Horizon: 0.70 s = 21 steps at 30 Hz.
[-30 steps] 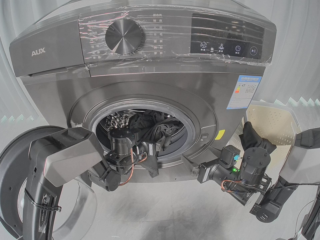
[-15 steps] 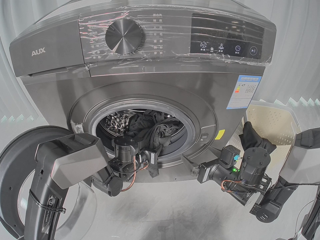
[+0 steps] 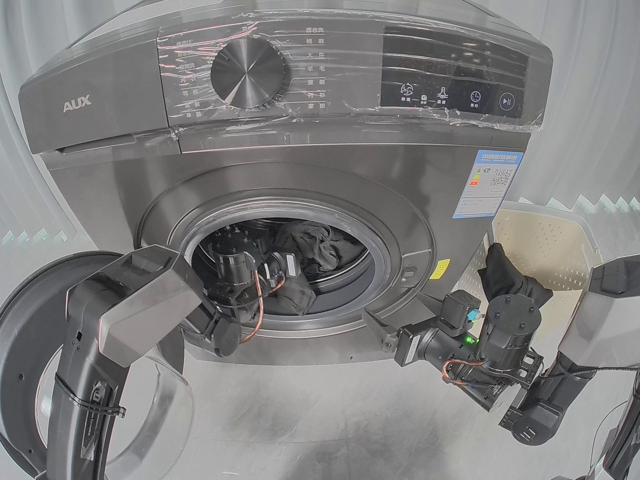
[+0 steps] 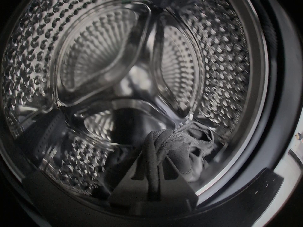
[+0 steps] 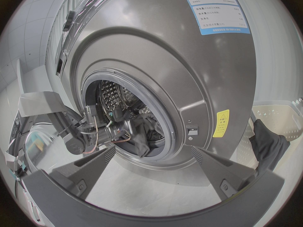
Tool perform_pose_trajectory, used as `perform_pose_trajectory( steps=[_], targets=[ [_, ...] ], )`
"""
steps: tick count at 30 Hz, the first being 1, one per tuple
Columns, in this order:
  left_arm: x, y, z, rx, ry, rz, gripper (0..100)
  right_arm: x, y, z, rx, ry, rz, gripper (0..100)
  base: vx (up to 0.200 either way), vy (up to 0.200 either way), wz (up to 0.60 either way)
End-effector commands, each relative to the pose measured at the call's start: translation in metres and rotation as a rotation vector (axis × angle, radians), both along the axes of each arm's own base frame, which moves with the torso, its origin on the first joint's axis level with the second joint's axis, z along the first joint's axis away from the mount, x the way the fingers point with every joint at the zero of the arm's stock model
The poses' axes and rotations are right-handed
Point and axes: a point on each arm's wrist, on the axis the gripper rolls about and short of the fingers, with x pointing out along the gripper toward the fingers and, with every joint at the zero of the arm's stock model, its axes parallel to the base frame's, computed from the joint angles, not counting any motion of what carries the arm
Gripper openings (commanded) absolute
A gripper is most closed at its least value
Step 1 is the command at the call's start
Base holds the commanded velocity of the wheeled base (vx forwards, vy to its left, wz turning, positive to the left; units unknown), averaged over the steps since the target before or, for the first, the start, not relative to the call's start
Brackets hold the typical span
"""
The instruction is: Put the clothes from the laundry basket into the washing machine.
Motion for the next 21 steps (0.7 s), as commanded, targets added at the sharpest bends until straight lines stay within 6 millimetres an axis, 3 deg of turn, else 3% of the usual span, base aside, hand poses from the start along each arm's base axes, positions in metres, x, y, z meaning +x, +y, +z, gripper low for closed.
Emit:
perform_pose_trajectory(
  steps=[1, 11, 21],
  targets=[
    [0.02, 0.011, 0.02, -0.046, -0.092, 0.065, 0, 0.0, 0.0, 0.0, 0.0, 0.001, 0.001, 100, 0.0, 0.0, 0.0],
    [0.033, 0.014, 0.038, -0.094, -0.165, 0.101, 0, 0.0, 0.0, 0.0, 0.0, 0.001, 0.001, 100, 0.0, 0.0, 0.0],
    [0.033, 0.014, 0.031, -0.088, -0.154, 0.1, 0, 0.0, 0.0, -0.001, -0.001, 0.002, 0.001, 100, 0.0, 0.0, 0.0]
  ],
)
